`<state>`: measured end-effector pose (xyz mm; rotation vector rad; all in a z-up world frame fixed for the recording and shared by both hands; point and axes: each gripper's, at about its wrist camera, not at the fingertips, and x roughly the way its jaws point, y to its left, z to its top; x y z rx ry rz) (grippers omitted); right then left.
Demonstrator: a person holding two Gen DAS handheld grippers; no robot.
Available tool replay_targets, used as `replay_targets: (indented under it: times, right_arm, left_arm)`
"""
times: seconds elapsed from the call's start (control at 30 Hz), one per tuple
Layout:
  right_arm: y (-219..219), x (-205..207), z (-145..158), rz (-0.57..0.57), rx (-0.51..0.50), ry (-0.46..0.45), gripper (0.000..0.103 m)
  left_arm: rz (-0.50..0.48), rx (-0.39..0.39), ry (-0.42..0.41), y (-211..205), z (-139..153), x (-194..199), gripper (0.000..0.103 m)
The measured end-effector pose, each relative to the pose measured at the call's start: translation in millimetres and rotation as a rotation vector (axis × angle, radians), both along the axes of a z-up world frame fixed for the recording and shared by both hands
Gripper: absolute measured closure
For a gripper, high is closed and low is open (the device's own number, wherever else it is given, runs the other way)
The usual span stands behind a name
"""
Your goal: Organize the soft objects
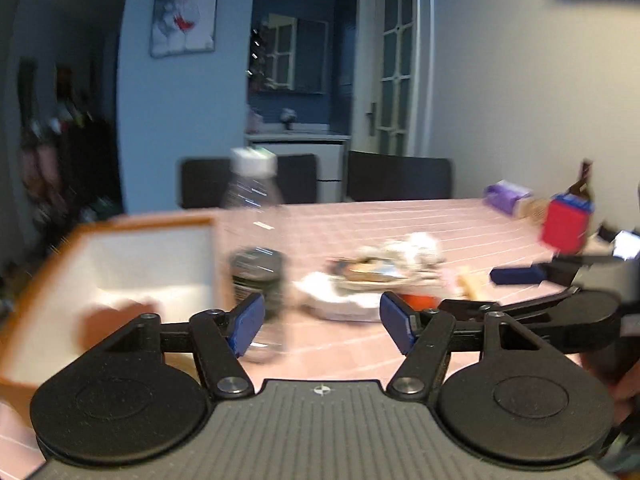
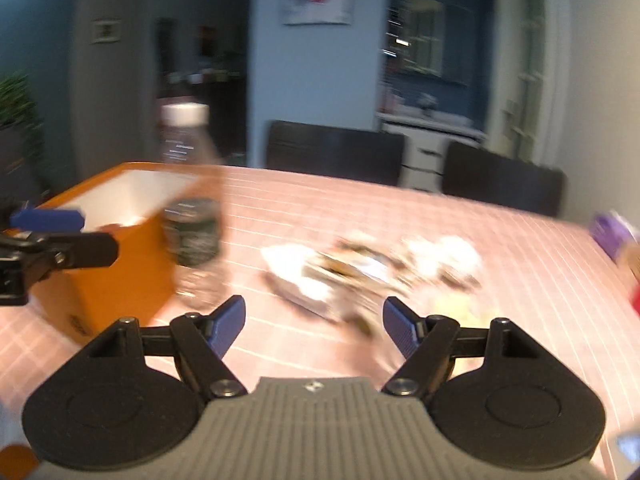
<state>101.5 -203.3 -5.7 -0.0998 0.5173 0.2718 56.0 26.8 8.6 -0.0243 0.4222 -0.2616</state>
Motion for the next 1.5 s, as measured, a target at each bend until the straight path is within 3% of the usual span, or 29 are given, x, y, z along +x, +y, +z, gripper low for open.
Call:
replay_targets:
  times: [0.27,0.47,0.57,0.77,0.87,0.93,0.97,1.03,1.07,1.1,1.23,1.5]
  right_arm:
    - [-65,20,-24,-0.186,0.016,0.058,0.033]
    - [-91,46,-40,-0.268,0.098,0.080,0.033]
    - [-94,62,-50,-0.274,0.155,0.109,0.033]
    - [-95,90,-69,-0.258,0.227,0.170,0.033]
    - [-98,94,-73,-0.235,0.274,0.192,0.039]
    - [-98,96,-75,-0.211,0.300,0.204,0.054]
    - [-97,95,-74,-0.200,0.305,0.207,0.055]
    - [-94,93,-73,-0.184,0.290,0.197,0.067]
    - [-93,91,-71,-0.177,0.287,0.194,0.071]
    - [-94,89,-70,-0.172,0.289,0.194,0.082]
    - [-98,80,-66,-0.177,0.294,0.194,0.096]
    - [-92,55,-41,-0.164,0.237,0.128,0.097]
  left_arm:
    - [-0.116,-0.153,0.102,-60,-39,50,0.027]
    - [-0.110,-0.278,0.193,-85,-53,98,0.024]
    - [-0.107,-0.296,0.233,-94,-60,115,0.024]
    - [-0.076,-0.304,0.297,-101,-78,138,0.042]
    - [-0.071,-0.309,0.309,-101,-81,143,0.050]
    - [-0.068,-0.303,0.315,-102,-84,146,0.061]
    - [-0.067,-0.292,0.316,-104,-86,147,0.067]
    - [-0.074,-0.287,0.327,-107,-90,149,0.076]
    - [-0.078,-0.290,0.332,-108,-91,150,0.086]
    - [-0.082,-0.287,0.336,-109,-92,150,0.096]
    - [-0.073,-0.261,0.310,-110,-89,145,0.101]
    - [-0.057,-0.217,0.234,-100,-67,119,0.101]
